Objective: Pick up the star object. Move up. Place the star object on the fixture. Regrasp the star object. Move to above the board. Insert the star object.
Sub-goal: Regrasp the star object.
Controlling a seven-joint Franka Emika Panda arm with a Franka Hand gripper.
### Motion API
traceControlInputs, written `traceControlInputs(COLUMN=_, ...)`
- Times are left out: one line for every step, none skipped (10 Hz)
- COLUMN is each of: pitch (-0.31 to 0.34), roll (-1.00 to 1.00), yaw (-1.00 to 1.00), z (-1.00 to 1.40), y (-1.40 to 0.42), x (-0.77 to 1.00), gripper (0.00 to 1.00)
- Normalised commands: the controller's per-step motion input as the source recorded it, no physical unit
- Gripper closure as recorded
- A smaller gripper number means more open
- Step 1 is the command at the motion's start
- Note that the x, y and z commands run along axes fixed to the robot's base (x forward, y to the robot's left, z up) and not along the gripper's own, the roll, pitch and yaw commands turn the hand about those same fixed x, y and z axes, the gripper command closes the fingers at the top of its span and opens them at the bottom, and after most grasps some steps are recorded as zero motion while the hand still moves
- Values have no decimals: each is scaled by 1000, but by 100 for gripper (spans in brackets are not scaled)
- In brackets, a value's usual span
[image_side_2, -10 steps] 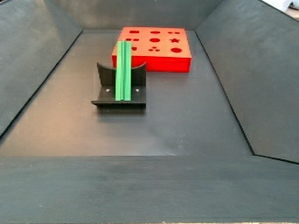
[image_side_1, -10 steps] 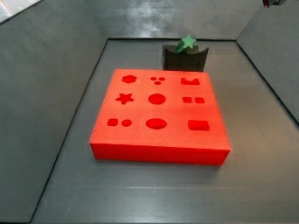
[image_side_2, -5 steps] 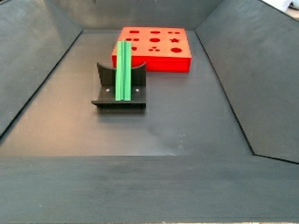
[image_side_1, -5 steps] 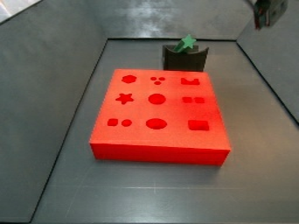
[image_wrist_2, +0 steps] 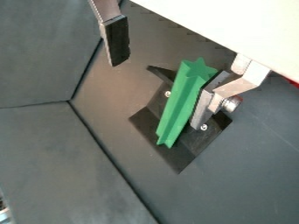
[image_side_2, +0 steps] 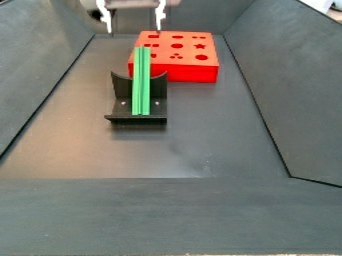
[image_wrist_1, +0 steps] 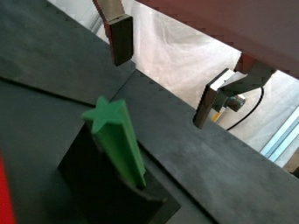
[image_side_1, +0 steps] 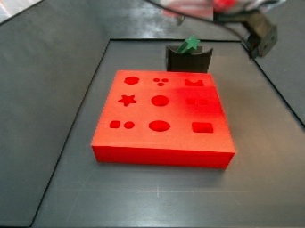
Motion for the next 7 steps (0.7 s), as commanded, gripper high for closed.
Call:
traceControlInputs(pitch=-82, roll=48, yaw=-77, z=-1000, y=31, x=50, gripper=0)
traceControlInputs(pitch=-62, roll=49, yaw=-75, z=-1000, y=26, x=51, gripper=0)
traceControlInputs(pitch=-44, roll=54, yaw=-70, z=-936, y=22, x=51, gripper=0)
traceControlInputs(pitch=-28, roll=53, yaw=-58, z=-777, y=13, x=50, gripper=0)
traceControlInputs(pitch=-7, roll=57, yaw=-40, z=-562, y=7, x=53, gripper=0)
traceControlInputs(pitch=9, roll=60, yaw=-29, z=-407, y=2, x=57, gripper=0)
traceControlInputs(pitch=20, roll=61, yaw=-7, z=-218, y=-1, x=68, gripper=0)
